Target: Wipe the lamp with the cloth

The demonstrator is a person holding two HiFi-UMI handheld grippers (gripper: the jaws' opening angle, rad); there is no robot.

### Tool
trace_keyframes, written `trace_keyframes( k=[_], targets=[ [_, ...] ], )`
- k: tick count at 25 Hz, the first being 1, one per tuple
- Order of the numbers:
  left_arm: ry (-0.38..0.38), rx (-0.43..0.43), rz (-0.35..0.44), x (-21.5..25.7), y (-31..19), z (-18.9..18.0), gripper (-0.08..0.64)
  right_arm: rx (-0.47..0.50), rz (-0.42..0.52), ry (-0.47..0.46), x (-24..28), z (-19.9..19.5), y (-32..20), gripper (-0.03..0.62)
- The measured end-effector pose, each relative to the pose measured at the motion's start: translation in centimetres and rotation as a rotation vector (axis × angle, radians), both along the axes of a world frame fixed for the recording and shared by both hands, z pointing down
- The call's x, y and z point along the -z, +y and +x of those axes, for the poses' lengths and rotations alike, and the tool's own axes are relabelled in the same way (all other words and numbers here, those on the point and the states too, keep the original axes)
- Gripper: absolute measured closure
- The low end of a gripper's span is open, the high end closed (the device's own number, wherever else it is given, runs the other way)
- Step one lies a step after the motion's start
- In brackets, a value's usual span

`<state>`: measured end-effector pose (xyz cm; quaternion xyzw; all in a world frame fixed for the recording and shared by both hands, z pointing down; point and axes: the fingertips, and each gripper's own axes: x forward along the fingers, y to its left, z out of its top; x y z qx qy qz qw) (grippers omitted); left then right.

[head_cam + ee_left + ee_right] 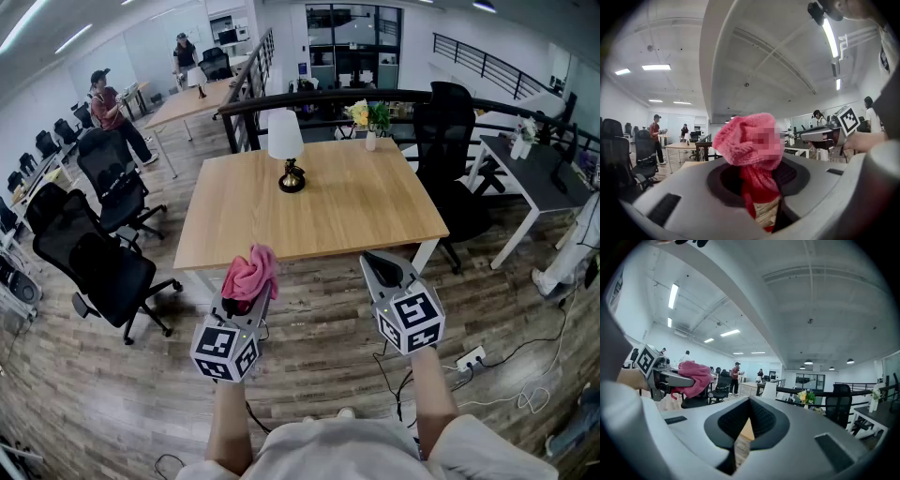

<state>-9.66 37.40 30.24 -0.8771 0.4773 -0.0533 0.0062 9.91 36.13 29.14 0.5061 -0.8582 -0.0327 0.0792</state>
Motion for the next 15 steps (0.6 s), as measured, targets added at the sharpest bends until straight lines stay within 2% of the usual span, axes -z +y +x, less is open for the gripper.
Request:
trace_keyframes(
  k=[6,10,11,15],
  targets=[
    [-0.004,0.006,-0.005,-0.4,0.3,1.9,0.390,0.024,0.012,-0.062,0.0,1.7,-0.2,0.592],
    [0.000,0.023,-0.018,-0.9,0.6,3.0,0.388,0.035,-0.031,-0.087,-0.6,3.0,-0.7,0.592],
    [0.000,0.025,-0.018,-0.9,0.7,3.3,0.388,0.039,-0.038,-0.095,-0.7,3.3,-0.8,0.569],
    [0.006,0.023,-0.016,-1.1,0.9,4.2,0.388,0.034,-0.054,-0.095,-1.5,4.2,-1.4,0.563]
  ],
)
